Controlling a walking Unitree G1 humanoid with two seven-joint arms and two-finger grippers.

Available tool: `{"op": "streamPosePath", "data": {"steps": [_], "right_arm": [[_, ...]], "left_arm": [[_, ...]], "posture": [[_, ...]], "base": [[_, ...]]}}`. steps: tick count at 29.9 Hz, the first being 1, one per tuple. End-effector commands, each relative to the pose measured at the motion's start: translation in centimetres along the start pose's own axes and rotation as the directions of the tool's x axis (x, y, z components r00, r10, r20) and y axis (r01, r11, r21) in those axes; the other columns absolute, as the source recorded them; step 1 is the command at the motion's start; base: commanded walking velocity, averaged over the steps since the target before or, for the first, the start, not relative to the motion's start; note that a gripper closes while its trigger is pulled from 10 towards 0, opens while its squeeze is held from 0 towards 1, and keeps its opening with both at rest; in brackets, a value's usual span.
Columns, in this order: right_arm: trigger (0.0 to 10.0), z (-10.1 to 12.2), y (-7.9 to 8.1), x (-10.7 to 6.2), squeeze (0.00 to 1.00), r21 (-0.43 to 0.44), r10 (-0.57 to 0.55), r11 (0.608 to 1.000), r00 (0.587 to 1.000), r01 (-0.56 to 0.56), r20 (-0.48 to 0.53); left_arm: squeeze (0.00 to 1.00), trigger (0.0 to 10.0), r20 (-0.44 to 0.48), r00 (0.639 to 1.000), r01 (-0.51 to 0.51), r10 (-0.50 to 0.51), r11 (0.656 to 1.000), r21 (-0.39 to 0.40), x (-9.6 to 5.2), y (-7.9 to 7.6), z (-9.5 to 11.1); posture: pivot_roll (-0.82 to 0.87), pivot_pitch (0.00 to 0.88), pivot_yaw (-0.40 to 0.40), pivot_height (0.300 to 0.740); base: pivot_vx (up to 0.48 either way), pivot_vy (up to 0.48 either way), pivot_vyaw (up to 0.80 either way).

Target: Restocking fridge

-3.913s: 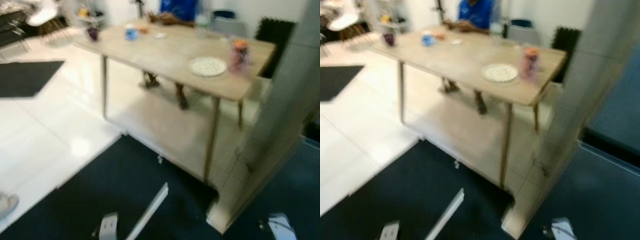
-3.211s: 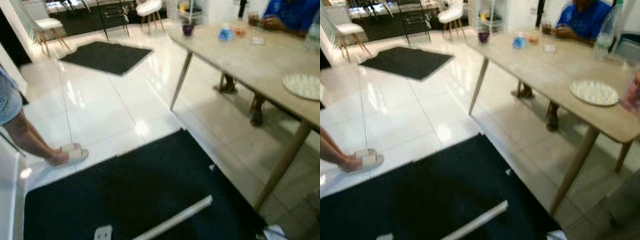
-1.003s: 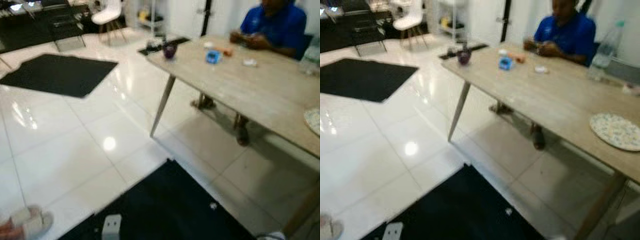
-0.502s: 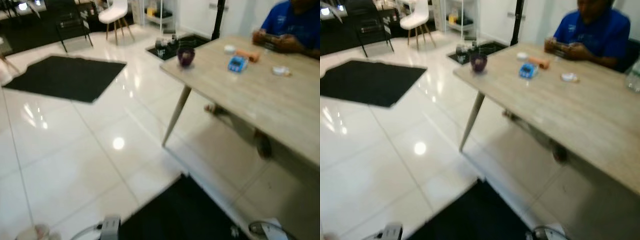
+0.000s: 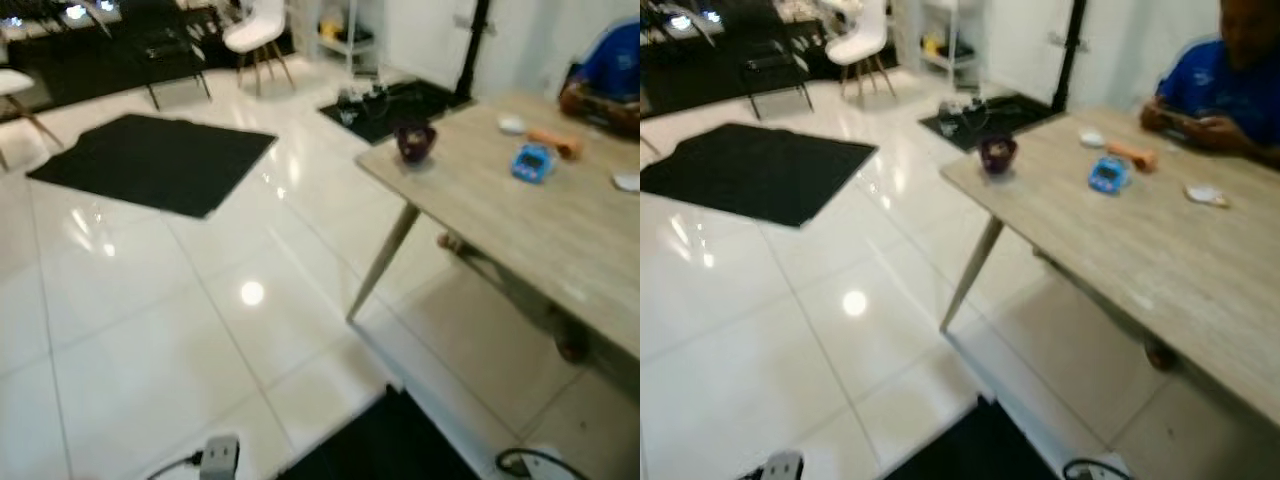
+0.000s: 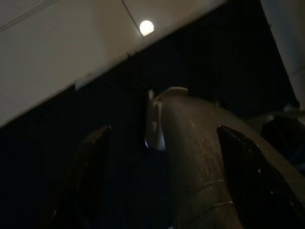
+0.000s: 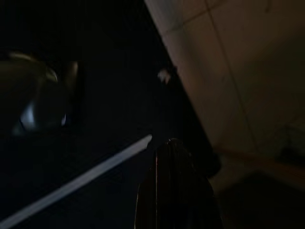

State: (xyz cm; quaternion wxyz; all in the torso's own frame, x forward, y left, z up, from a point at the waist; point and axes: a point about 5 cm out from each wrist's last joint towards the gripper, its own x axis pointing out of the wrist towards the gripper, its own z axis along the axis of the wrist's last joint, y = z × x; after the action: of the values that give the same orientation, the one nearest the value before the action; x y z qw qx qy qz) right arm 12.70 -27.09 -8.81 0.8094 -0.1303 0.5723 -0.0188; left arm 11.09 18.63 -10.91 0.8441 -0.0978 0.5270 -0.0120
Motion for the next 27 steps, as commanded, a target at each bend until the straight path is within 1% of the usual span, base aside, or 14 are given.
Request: {"op": "streamPosePath", "data": {"steps": [1, 18, 22, 24, 27], "right_arm": [[10.0, -0.71, 0.03, -0.04, 0.00, 0.010, -0.001, 1.000, 1.000, 0.001, -0.021], [10.0, -0.67, 0.43, 0.02, 0.00, 0.004, 0.002, 1.000, 1.000, -0.002, -0.018], [10.0, -0.66, 0.42, 0.02, 0.00, 0.004, 0.001, 1.000, 1.000, -0.001, -0.018], [10.0, -0.63, 0.41, 0.02, 0.00, 0.004, 0.000, 1.000, 1.000, 0.000, -0.018], [10.0, -0.62, 0.40, 0.02, 0.00, 0.003, 0.000, 1.000, 1.000, 0.000, -0.017]], "left_arm": [[0.00, 10.0, -0.060, 0.998, 0.008, -0.008, 1.000, 0.005, -0.13, -0.27, -1.39], [0.00, 10.0, -0.060, 0.998, 0.007, -0.007, 1.000, 0.005, -0.14, -0.24, -1.40], [0.00, 10.0, -0.061, 0.998, -0.007, 0.008, 1.000, 0.005, -0.15, -0.13, -1.41], [0.00, 10.0, -0.057, 0.998, -0.026, 0.026, 1.000, -0.003, -0.16, -0.02, -1.41], [0.00, 10.0, -0.054, 0.998, -0.023, 0.023, 1.000, -0.005, -0.16, -0.05, -1.37]], "posture": [[-0.02, 0.000, -0.001, 0.740], [-0.02, 0.000, -0.001, 0.740], [-0.02, 0.000, -0.002, 0.740], [-0.02, 0.000, -0.002, 0.740], [-0.02, 0.000, -0.003, 0.740]], "base": [[0.349, 0.000, 0.00], [0.348, 0.000, 0.00], [0.330, 0.000, 0.00], [0.000, 0.000, 0.00], [0.000, 0.000, 0.00]]}}
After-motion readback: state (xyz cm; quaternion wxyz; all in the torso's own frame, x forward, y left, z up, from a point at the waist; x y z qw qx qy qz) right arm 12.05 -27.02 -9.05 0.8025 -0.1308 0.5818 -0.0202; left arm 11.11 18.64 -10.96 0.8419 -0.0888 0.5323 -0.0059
